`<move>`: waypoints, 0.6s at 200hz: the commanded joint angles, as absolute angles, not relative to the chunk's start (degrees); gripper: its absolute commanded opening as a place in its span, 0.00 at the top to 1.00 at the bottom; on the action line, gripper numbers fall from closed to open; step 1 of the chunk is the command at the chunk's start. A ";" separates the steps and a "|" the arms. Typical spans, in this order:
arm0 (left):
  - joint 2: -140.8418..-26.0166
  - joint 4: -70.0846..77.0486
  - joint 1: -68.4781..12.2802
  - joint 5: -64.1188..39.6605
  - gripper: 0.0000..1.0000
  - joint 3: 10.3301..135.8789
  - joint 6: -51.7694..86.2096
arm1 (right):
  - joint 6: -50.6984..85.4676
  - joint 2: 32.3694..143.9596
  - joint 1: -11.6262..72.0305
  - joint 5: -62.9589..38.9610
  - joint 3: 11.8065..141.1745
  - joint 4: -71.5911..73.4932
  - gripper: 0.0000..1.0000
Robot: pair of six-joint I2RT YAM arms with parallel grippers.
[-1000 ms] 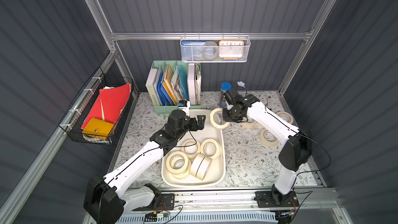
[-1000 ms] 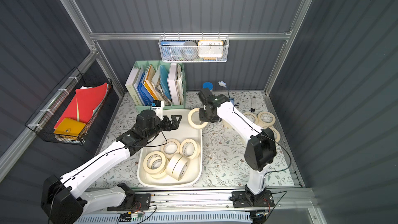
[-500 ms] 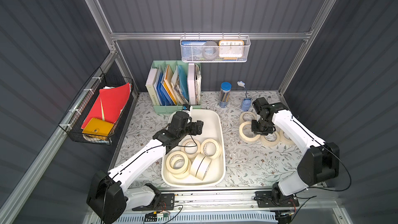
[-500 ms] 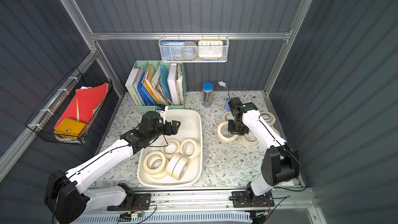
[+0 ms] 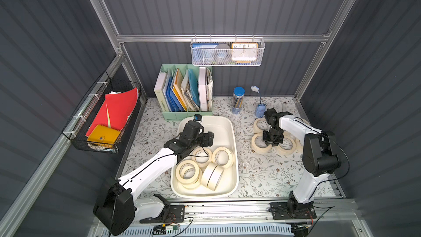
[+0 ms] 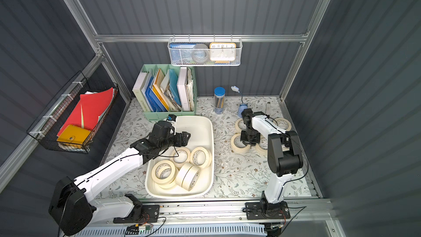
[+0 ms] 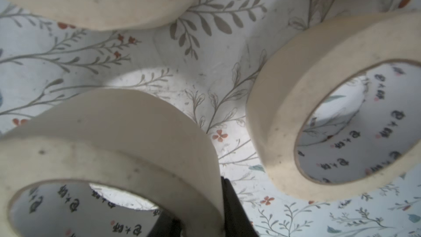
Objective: Take out the art tape in the storage box
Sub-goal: Place the art tape at the center of the board.
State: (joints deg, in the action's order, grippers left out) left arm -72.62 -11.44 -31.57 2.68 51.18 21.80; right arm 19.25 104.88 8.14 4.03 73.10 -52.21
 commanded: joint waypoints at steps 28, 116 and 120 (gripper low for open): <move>-72.47 -10.38 -31.55 1.05 0.16 50.26 22.53 | 18.29 107.20 5.42 5.53 72.29 -47.94 1.00; -73.82 -9.95 -31.55 0.64 0.14 51.00 22.74 | 18.29 104.81 4.83 7.05 69.78 -45.85 0.58; -73.89 -9.89 -31.55 0.55 0.14 51.05 22.73 | 18.28 104.43 4.83 7.03 69.78 -45.95 0.56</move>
